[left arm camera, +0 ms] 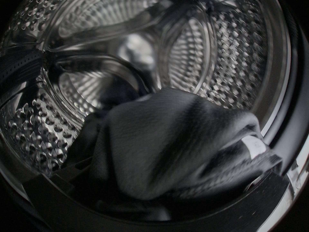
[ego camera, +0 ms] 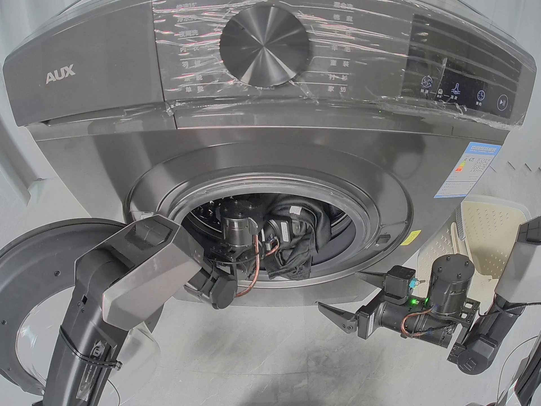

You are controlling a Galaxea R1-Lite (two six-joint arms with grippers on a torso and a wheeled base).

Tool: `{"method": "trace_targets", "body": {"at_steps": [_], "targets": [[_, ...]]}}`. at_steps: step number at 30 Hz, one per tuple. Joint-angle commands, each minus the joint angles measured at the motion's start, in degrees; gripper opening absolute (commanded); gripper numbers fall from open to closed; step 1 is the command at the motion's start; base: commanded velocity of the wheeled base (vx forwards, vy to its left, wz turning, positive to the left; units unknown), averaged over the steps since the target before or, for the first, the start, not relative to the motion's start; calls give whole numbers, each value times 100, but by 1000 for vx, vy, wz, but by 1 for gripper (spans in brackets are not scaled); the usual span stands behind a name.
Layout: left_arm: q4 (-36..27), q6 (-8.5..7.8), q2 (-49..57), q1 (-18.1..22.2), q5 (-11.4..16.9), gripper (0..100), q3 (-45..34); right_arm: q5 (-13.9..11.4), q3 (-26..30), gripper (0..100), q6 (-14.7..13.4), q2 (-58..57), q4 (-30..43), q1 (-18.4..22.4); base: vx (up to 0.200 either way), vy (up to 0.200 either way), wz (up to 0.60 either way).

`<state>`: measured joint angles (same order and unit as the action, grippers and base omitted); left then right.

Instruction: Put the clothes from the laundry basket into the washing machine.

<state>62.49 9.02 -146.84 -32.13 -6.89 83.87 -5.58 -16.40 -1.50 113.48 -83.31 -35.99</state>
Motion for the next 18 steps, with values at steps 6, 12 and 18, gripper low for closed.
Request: {"method": "trace_targets", "body": {"at_steps": [6, 12, 18], "targets": [[-202, -384, 1263, -285, 566, 100, -1681, -4, -4, 100, 9, -2, -1, -5, 0, 0, 0], [-202, -551, 1641, -355, 733, 100, -2384, -4, -4, 100, 1, -2, -1, -5, 0, 0, 0], [-176, -674, 1764, -452, 1049, 100, -2780, -4, -4, 100, 1, -2, -1, -5, 0, 0, 0]]}}
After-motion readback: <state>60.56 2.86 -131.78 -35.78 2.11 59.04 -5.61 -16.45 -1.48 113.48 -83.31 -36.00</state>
